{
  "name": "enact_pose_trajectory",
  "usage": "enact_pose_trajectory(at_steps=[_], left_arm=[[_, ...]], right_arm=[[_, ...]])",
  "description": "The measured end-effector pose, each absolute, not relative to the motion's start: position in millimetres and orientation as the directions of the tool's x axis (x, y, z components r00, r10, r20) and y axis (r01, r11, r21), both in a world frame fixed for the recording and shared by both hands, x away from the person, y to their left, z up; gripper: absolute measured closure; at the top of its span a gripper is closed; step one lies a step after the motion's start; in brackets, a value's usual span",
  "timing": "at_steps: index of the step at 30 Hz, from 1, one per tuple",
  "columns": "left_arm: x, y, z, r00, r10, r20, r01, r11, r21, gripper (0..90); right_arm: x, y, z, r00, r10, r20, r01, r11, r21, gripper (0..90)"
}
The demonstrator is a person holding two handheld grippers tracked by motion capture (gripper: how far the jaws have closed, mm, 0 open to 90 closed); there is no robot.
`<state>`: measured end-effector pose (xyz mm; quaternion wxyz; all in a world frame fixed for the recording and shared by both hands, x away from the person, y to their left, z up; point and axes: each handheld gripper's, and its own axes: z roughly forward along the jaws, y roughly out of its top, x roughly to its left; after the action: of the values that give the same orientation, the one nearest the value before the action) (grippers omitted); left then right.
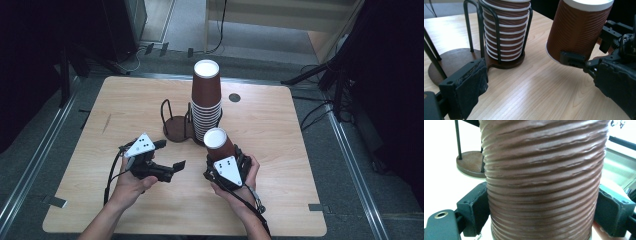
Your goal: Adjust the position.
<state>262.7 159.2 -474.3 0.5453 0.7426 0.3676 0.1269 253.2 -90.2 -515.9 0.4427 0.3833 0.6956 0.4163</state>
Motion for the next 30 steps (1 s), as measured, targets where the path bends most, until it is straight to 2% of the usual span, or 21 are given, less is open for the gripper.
enact_pose_trajectory(at_steps=[10, 30], left_arm=[[260.4, 156.6, -471.6, 0.724, 0.648, -0.235, 0.404, -0.124, 0.906, 0.0], [256.1, 145.8, -468.7, 0.78, 0.583, -0.227, 0.396, -0.179, 0.9, 0.0]], right_arm=[[246.7, -82.8, -517.0, -0.334, 0.867, -0.371, 0.126, 0.431, 0.894, 11.8], [235.7, -63.8, -528.4, -0.379, 0.761, -0.527, 0.026, 0.578, 0.816, 11.7]])
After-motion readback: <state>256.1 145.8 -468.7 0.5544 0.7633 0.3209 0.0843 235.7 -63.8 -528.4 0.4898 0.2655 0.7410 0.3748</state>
